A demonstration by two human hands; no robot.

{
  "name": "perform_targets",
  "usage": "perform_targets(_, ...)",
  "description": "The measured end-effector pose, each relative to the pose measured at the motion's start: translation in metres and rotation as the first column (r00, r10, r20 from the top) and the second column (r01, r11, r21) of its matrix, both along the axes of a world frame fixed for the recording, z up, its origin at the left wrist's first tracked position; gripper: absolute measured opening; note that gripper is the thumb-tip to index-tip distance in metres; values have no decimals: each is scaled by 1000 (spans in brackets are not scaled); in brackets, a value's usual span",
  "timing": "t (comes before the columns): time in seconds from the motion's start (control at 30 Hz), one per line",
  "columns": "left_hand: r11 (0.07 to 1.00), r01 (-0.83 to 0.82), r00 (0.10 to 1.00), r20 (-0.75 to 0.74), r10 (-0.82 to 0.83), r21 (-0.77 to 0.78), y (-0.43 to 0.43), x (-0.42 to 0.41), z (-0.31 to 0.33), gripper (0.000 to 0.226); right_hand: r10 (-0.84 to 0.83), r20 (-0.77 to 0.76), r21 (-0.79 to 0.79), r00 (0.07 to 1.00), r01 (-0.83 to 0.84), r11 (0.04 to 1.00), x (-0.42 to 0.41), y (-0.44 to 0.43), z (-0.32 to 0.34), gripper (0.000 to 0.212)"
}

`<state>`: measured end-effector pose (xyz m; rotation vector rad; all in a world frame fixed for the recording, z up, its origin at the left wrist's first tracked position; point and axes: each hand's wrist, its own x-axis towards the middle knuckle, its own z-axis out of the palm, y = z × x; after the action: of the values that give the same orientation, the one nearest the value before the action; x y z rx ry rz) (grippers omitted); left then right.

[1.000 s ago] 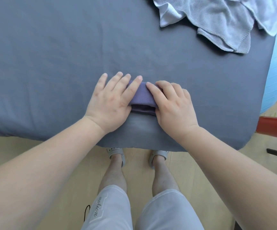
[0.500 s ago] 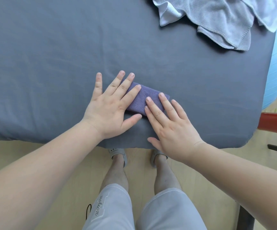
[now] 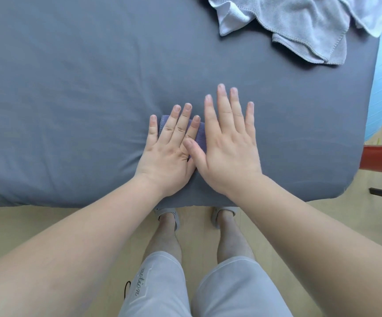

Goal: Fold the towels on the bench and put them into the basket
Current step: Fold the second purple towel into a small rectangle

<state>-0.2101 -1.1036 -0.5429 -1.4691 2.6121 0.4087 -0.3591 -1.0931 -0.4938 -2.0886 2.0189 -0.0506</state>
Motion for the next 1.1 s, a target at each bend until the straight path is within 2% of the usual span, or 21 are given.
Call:
perform_targets(0.1,1000,-11,998,-55,13,25,-2,5,0,63,-50,-89,97,995,58,994,12,-9,-21,88)
perform_targets(0.23,996,-79,991,-110,82,31,-7,13,0,63,-54,-49,73,997,58,996,6,-1,-44,86)
perform_targets(0.37,996,-83,995,-54,84,24,-9,13,-6,65,-10,-45,50,999,13,999,1,-1,-56,83)
perform_targets(0.63,994,-87,991,112,79,69,-13,4,-20,63,-1,-78,120,997,10,993,1,-7,-74,81)
perform_targets(0.8,990,-90,987,140,75,105,-15,3,-17,62,7,-45,118,999,-2,993,1,-8,-73,80)
perform_targets(1.1,992,-53,978,209,28,115,-22,0,42,77,84,100,79,991,-92,993,-27,13,-32,60)
